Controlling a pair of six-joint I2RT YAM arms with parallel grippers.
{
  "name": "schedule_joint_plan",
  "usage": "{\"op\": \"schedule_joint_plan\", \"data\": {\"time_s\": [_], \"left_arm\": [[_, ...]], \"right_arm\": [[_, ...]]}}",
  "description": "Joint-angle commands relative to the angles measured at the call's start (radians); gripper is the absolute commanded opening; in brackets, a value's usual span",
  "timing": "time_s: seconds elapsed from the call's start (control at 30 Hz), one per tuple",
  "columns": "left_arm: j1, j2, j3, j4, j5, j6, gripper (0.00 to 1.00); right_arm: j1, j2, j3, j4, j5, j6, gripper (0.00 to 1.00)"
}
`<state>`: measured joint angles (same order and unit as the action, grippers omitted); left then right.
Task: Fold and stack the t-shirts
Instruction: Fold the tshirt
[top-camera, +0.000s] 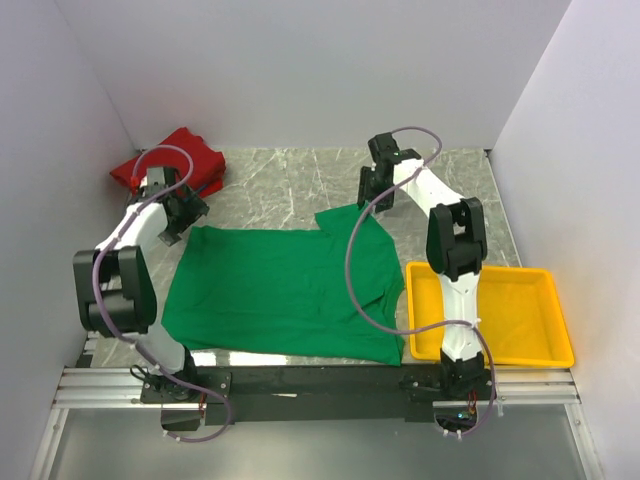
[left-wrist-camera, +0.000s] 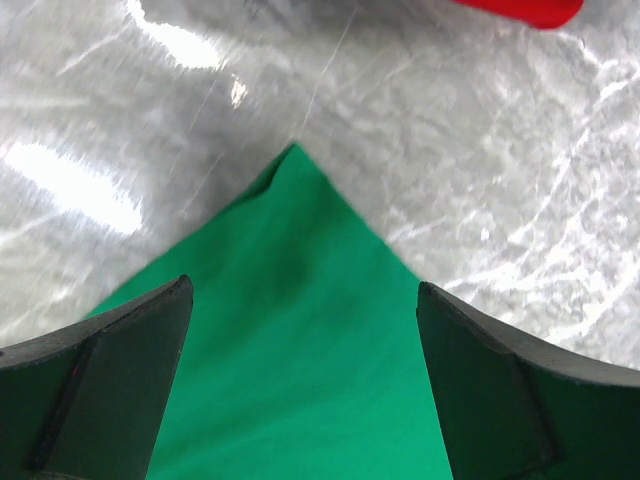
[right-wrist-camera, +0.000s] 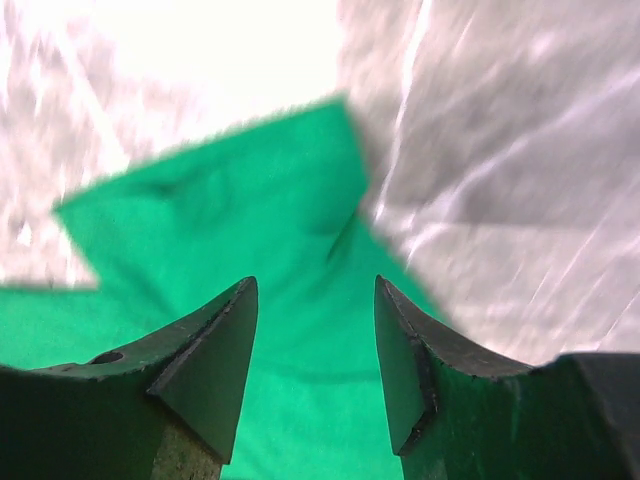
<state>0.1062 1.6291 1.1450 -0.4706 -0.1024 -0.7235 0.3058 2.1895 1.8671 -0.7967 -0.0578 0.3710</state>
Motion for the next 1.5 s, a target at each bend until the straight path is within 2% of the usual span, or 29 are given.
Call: {"op": "schedule_joint_plan", "data": {"time_s": [0.0, 0.27, 0.6, 1.1, 1.33, 1.47], "left_arm": [[0.004, 0.049, 0.067, 0.023, 0.012, 0.036, 0.99], [0.007, 0.11, 0.108, 0.012, 0.012, 0.042, 0.99], [0.007, 0.123, 0.111, -0.013, -0.002, 0.052, 1.0], [0.018, 0.199, 0.166, -0.054, -0.002, 0.113, 0.99], [0.02, 0.253, 0.219, -0.082, -0.013, 0.113, 0.93], [0.02, 0.294, 0.246, -0.089, -0.034, 0.107, 0.83]], "right_arm": [[-0.023, 0.05, 0.11, 0.013, 0.042, -0.033, 0.57], [-0.053, 0.147, 0.198, 0.036, -0.008, -0.04, 0.55], [-0.053, 0.197, 0.205, 0.082, -0.086, -0.041, 0.52], [-0.051, 0.279, 0.274, 0.071, -0.109, -0.084, 0.49], [-0.053, 0.282, 0.254, 0.083, -0.126, -0.075, 0.42], [-0.053, 0.28, 0.253, 0.086, -0.137, -0.07, 0.42]]}}
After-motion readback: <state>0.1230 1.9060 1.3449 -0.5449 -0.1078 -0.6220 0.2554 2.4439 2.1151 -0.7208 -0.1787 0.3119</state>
